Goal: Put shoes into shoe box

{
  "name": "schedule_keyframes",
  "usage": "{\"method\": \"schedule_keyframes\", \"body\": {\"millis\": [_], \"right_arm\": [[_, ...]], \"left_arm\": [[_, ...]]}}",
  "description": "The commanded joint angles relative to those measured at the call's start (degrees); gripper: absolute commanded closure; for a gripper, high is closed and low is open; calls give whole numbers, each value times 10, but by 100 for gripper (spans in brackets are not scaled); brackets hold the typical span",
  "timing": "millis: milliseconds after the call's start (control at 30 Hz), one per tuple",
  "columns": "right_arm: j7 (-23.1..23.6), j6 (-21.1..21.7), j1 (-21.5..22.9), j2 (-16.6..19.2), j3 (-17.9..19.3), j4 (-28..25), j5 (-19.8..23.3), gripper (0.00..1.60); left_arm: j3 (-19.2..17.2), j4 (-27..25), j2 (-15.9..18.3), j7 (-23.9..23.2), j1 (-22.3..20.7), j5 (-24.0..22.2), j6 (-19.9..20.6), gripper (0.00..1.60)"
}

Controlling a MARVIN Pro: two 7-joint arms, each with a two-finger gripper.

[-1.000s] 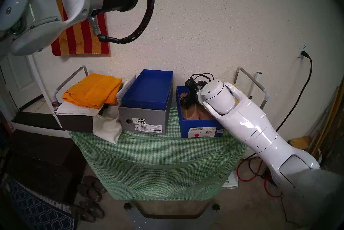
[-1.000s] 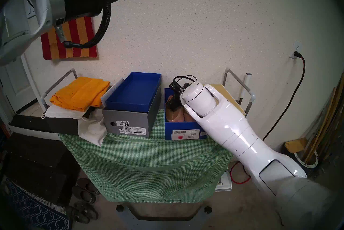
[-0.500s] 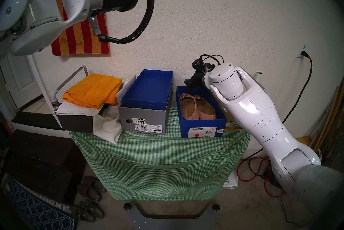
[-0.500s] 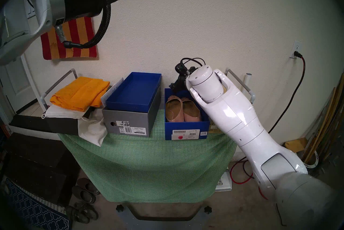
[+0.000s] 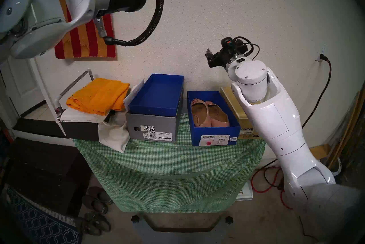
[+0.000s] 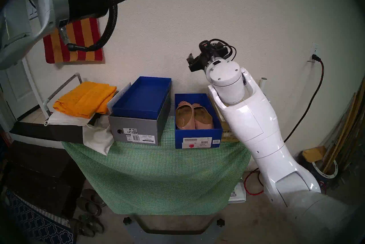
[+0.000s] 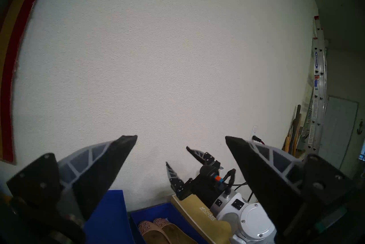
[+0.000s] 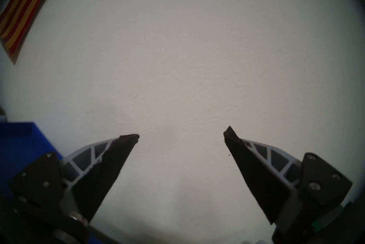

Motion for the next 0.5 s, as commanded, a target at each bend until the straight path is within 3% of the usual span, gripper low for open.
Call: {"method": "schedule_keyframes", "body": {"millis": [0, 300, 467], "right_arm": [[-62, -65, -38, -36, 62, -57, 27, 0], [-98, -157, -90, -70, 145, -141, 92, 0], [-87, -211, -125, -78, 184, -173, 133, 0]], "left_arm": [[0, 1, 0, -1, 0, -1, -1, 0], [1, 1, -1, -2, -1, -1, -1, 0], [2, 1, -1, -3, -1, -2, -2, 0]]}}
